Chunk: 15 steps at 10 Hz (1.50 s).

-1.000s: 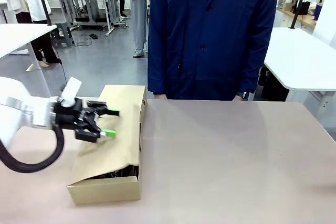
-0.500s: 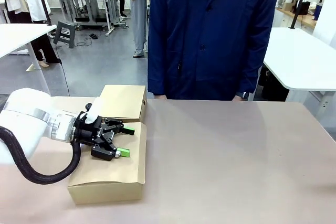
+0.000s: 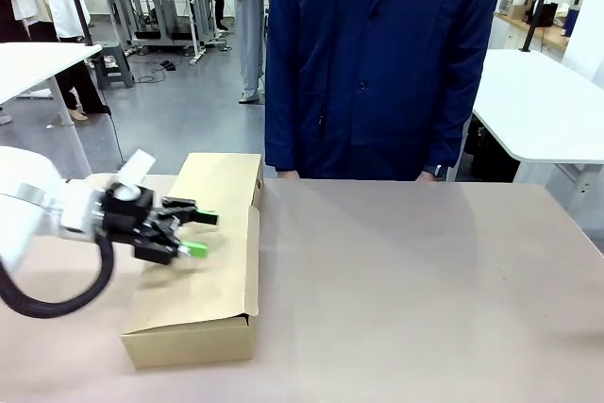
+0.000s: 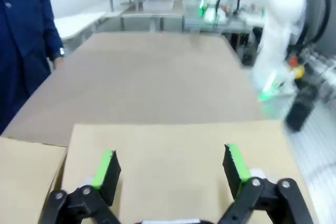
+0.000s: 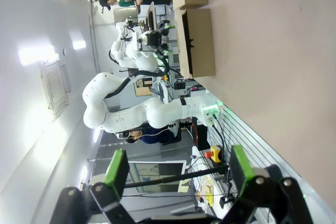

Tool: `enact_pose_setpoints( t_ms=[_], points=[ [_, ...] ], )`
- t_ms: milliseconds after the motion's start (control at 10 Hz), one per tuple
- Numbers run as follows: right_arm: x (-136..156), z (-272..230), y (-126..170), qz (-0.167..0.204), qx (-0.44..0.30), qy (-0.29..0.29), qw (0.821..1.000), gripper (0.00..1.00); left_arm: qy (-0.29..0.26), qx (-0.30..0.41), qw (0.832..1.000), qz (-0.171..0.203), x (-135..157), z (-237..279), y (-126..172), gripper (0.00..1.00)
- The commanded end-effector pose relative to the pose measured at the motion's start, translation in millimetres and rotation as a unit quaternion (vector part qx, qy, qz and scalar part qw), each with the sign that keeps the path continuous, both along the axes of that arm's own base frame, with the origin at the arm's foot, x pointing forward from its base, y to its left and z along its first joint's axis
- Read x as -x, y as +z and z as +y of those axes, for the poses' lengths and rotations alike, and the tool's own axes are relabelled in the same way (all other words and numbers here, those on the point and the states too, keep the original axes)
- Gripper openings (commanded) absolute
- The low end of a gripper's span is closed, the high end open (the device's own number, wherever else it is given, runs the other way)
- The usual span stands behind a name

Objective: Place items inside the box.
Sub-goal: Close the lid of the Mailer Box closest to the robot.

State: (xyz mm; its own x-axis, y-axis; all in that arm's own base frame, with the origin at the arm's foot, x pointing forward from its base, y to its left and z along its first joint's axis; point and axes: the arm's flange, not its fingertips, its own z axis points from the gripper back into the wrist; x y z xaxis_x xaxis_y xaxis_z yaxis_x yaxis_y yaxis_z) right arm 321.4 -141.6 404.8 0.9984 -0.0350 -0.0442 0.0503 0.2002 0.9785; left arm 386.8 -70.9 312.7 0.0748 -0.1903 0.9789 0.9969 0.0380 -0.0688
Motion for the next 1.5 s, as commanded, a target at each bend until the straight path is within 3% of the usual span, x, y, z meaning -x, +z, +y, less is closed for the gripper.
enact_pose_setpoints(
  t_ms=[0,100,300,400,500,700,800,900,1400],
  points=[
    [2.4,-0.1,3.1,0.006,0.002,0.001,1.0,1.0,0.03,0.06,0.99,0.125,81.3,46.7,53.7,1.0],
    [2.4,-0.1,3.1,0.006,0.002,0.001,1.0,1.0,0.071,0.046,0.976,0.198,81.5,67.7,65.4,1.0],
    [2.4,-0.1,3.1,0.006,0.002,0.001,1.0,1.0,0.089,0.052,0.931,0.349,81.2,120.2,78.4,1.0],
    [2.4,-0.1,3.1,0.006,0.002,0.001,1.0,1.0,0.1,0.074,0.894,0.43,77.0,153.0,82.7,1.0],
    [2.4,-0.1,3.1,0.006,0.002,0.001,1.0,1.0,0.141,0.12,0.846,0.499,66.1,189.5,81.3,1.0],
    [2.4,-0.1,3.1,0.006,0.002,0.001,1.0,1.0,0.184,0.159,0.802,0.545,52.9,242.2,68.1,1.0],
    [2.4,-0.1,3.1,0.006,0.002,0.001,1.0,1.0,0.212,0.176,0.793,0.543,47.0,260.5,57.3,1.0],
    [2.4,-0.1,3.1,0.006,0.002,0.001,1.0,1.0,0.166,0.121,0.824,0.528,72.2,229.5,64.4,1.0],
    [2.4,-0.1,3.1,0.006,0.002,0.001,1.0,1.0,0.166,0.121,0.824,0.528,72.2,229.5,64.4,1.0]
  ],
)
